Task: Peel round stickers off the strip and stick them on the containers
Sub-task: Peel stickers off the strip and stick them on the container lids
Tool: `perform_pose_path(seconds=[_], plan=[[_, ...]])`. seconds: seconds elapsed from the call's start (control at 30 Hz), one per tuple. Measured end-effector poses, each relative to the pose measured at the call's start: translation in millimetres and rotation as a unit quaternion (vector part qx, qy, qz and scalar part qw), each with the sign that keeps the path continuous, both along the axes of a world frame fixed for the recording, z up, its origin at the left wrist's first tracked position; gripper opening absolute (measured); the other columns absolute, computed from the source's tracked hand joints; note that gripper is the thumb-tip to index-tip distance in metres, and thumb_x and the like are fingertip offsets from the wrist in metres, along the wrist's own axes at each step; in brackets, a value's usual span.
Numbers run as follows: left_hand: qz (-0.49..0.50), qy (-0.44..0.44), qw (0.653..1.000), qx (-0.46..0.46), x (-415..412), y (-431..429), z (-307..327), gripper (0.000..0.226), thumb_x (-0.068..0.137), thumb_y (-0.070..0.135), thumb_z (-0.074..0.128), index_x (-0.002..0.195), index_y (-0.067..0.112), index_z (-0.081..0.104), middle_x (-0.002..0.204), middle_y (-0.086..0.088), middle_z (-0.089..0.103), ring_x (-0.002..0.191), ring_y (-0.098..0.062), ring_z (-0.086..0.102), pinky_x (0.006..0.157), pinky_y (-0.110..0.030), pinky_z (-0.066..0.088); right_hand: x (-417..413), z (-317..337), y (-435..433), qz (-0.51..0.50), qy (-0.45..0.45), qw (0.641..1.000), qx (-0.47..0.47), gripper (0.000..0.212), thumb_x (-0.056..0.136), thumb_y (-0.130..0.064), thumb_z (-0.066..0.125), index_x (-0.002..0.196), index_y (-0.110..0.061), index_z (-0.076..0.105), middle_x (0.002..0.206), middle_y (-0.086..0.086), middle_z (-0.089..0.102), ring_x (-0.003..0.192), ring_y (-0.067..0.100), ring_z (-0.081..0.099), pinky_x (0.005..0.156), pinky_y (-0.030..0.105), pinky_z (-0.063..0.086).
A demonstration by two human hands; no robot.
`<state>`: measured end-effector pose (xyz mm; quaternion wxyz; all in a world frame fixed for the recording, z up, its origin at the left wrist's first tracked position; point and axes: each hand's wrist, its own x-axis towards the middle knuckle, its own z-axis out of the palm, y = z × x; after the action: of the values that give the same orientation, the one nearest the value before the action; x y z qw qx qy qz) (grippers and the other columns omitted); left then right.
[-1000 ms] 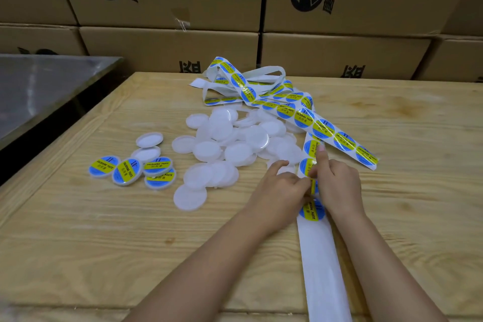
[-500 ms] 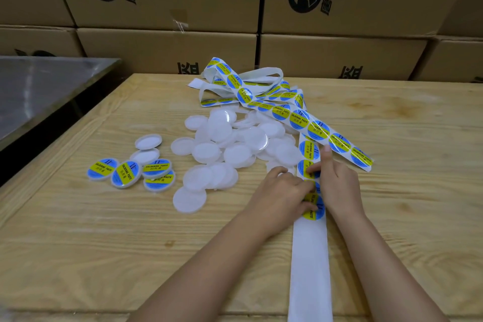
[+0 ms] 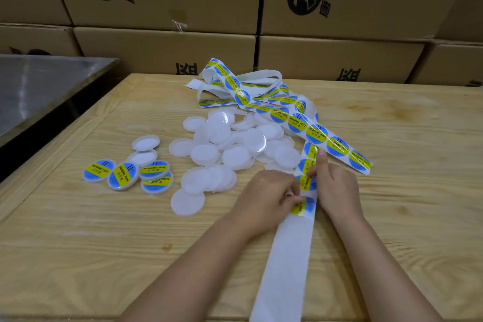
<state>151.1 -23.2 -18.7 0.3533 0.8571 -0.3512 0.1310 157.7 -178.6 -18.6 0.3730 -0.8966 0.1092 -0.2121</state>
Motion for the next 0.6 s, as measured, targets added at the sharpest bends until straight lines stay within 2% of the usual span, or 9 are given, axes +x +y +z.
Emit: perform_pose_path(seconds=[0.1,0.17,0.23,0.3,0.37,0.43,0.5,0.6], plan=[[0.069,0.121,0.973,-0.185,3,13,8,0.018,0.078,0.01,0.07,0.071,0.022,0.059,0.074,0.011,0.061,0.076,-0.005,0.056,0.076,-0.023,0.046,-1,2,0,0.001,0.015,0.999,-0.029,0.059,0.098,-0.041,0.033,0.071,-0.002,0.067,0.071,0.016,0.065,0.079,0.036,0.056,0.07,0.039,0.044],[0.091,0.177,0.937,-0.287,5,20,11,0.026,0.079,0.004,0.07,0.069,0.024,0.057,0.069,0.012,0.061,0.07,-0.007,0.057,0.071,-0.021,0.048,-2,2,0,0.001,0.031,0.999,-0.034,0.049,0.095,-0.036,0.044,0.061,-0.006,0.063,0.059,0.009,0.059,0.073,0.035,0.054,0.061,0.036,0.038],[0.11,0.191,0.913,-0.342,9,24,12,0.027,0.079,0.001,0.069,0.069,0.023,0.057,0.068,0.011,0.06,0.069,-0.011,0.059,0.067,-0.021,0.047,-3,3,1,-0.002,0.05,0.998,-0.033,0.033,0.089,-0.026,0.054,0.058,-0.016,0.061,0.055,0.001,0.057,0.075,0.032,0.056,0.06,0.031,0.032],[0.124,0.199,0.903,-0.36,12,26,12,0.026,0.08,0.0,0.068,0.07,0.022,0.057,0.068,0.01,0.06,0.067,-0.01,0.058,0.065,-0.022,0.046,-5,6,1,0.001,0.042,0.998,-0.04,0.014,0.085,-0.016,0.059,0.077,-0.016,0.071,0.077,0.004,0.068,0.087,0.027,0.06,0.066,0.027,0.035],[0.131,0.204,0.902,-0.357,14,25,9,0.025,0.081,0.002,0.068,0.071,0.023,0.058,0.069,0.011,0.06,0.066,-0.008,0.057,0.065,-0.022,0.046,-7,11,-1,0.022,-0.012,0.999,-0.038,0.013,0.083,-0.01,0.063,0.09,-0.014,0.073,0.095,0.004,0.069,0.096,0.022,0.06,0.074,0.024,0.036],[0.128,0.2,0.908,-0.344,13,23,7,0.026,0.081,0.004,0.068,0.071,0.025,0.058,0.068,0.014,0.061,0.066,-0.005,0.057,0.064,-0.019,0.045,-10,17,2,0.079,-0.04,0.996,0.008,0.013,0.083,-0.014,0.068,0.093,-0.02,0.073,0.099,-0.003,0.067,0.1,0.013,0.057,0.079,0.018,0.035],[0.116,0.196,0.916,-0.329,11,20,5,0.027,0.08,0.006,0.069,0.07,0.028,0.058,0.068,0.016,0.062,0.067,-0.004,0.059,0.064,-0.017,0.046,-13,21,8,0.132,-0.008,0.989,0.07,0.012,0.081,-0.022,0.071,0.089,-0.031,0.071,0.099,-0.01,0.064,0.098,0.004,0.055,0.078,0.013,0.036],[0.116,0.196,0.921,-0.317,8,17,3,0.026,0.081,0.008,0.069,0.071,0.03,0.059,0.068,0.019,0.063,0.069,-0.006,0.06,0.069,-0.029,0.053,-13,19,15,0.151,0.007,0.977,0.152,0.015,0.078,-0.019,0.074,0.071,-0.031,0.068,0.087,-0.012,0.064,0.088,0.005,0.056,0.069,0.013,0.038]])
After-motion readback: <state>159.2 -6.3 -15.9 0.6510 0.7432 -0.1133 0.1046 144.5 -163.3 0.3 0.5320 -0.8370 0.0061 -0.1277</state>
